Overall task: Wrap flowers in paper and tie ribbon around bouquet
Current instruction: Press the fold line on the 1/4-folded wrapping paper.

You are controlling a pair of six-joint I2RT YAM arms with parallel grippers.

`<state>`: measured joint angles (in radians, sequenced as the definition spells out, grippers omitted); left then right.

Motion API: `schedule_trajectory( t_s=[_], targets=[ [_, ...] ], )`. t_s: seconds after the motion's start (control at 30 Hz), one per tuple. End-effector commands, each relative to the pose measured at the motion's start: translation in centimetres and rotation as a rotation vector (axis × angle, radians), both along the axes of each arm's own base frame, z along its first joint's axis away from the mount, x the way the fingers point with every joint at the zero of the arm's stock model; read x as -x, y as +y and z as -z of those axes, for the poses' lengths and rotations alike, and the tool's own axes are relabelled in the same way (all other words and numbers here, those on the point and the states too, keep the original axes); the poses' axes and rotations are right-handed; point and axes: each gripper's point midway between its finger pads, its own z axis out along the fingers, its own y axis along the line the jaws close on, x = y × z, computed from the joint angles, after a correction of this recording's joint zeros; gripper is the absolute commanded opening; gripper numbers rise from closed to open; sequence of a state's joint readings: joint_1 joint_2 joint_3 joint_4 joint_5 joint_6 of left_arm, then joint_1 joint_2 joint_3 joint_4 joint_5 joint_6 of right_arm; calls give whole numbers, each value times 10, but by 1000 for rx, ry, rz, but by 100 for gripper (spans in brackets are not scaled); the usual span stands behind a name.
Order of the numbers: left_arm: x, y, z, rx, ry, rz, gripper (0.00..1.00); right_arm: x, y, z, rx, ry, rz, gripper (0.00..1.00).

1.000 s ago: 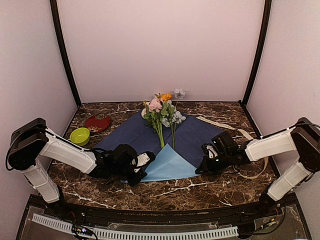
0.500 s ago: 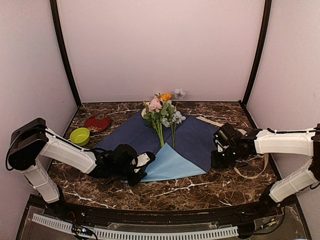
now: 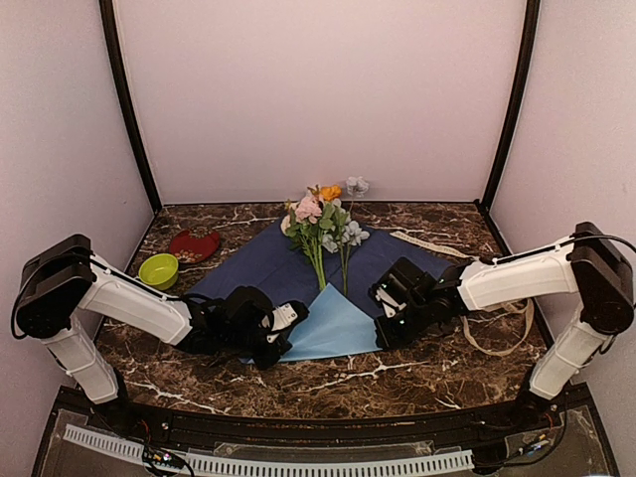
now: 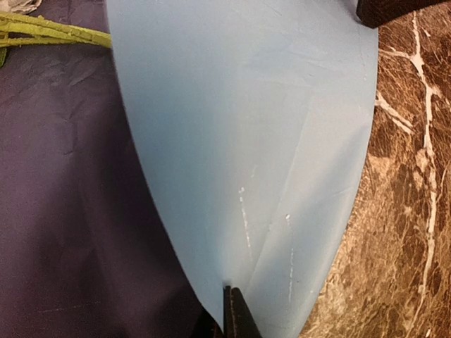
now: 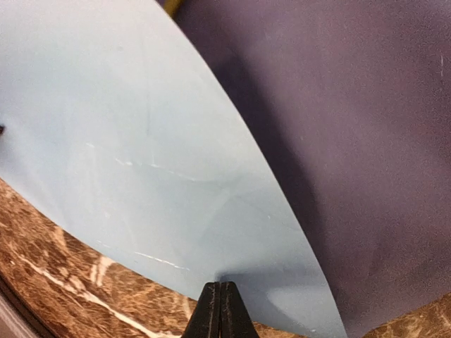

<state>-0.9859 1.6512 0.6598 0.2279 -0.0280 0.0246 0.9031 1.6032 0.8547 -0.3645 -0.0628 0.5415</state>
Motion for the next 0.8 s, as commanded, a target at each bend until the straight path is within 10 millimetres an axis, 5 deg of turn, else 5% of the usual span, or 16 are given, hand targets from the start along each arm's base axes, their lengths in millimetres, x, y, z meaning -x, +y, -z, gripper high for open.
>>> schedule_trajectory(
  t_s=[0.0,0.1,0.2,0.3,0.37,0.53,0.77],
  targets=[
    [2,24,8,-88,29,-62,6,7,-19,26,72,31,38,2],
    [-10,25,-10,-77,-26,-111,26,12,-26,34,89,47,48,2],
    [-32,31,-45,-119,-126,-214,35,13,-26,34,84,53,52,2],
    [-36,10,-92,-125,-288,-189,37,14,-26,35,82,58,58,2],
    [-26,-15,-104,-112,-359,-94,36,15,-25,36,76,65,62,2],
    [7,-69,-67,-76,-206,94,7,16,-26,38,78,74,70,2],
    [11,-96,-30,-57,-119,117,3,22,-27,44,72,100,72,2]
  ],
)
